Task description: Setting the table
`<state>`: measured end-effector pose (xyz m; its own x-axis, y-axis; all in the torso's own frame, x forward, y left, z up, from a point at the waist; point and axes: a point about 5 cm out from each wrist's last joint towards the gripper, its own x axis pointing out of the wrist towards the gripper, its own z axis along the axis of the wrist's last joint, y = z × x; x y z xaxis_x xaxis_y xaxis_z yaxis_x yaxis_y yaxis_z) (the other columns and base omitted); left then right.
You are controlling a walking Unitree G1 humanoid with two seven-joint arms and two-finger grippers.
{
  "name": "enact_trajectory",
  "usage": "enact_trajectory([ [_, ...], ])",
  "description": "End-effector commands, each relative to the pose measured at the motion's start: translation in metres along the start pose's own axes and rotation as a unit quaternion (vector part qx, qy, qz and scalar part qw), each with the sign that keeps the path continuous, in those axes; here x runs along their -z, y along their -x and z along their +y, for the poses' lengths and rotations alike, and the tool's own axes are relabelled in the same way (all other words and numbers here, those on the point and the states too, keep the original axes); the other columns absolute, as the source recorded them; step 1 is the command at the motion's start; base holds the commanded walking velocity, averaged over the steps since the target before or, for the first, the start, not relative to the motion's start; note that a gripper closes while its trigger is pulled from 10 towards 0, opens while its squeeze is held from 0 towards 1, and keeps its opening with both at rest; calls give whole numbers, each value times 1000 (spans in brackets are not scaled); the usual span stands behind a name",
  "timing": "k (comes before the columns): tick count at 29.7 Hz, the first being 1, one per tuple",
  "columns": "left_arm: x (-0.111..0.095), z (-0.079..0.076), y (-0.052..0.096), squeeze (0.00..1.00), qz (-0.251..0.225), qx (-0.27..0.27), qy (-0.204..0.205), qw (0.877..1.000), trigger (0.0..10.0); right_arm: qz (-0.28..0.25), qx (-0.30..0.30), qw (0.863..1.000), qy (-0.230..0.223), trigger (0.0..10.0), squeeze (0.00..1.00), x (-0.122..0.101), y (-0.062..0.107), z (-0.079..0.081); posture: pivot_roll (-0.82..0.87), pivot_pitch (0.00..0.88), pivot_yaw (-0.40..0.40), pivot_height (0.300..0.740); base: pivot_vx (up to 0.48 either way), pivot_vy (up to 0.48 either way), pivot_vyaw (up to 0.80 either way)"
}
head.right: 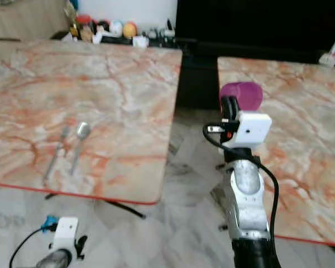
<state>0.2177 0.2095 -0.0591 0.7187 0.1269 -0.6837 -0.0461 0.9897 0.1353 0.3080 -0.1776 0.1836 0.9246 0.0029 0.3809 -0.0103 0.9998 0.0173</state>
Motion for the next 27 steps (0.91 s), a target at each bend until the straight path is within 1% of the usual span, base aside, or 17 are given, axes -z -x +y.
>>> enact_trajectory([
  [1, 4, -7, 1, 0, 10, 10, 1, 1000, 10000, -9, 6, 1000, 1, 10000, 0, -5, -2, -3, -18, 28, -15, 740, 0, -371, 0],
  [16, 4, -6, 1, 0, 11, 12, -4, 1000, 10000, -3, 9, 1000, 4, 10000, 0, -2, -2, -4, -19, 13, -13, 740, 0, -365, 0],
  [23, 4, -6, 1, 0, 11, 12, -1, 1000, 10000, 0, 10, 1000, 5, 10000, 0, -1, -1, -3, -17, 15, -13, 740, 0, 0, 0],
  [27, 4, -6, 0, 0, 11, 12, 2, 1000, 10000, 1, 16, 1000, 6, 10000, 0, 0, -1, -6, -16, 20, -13, 740, 0, 0, 0],
])
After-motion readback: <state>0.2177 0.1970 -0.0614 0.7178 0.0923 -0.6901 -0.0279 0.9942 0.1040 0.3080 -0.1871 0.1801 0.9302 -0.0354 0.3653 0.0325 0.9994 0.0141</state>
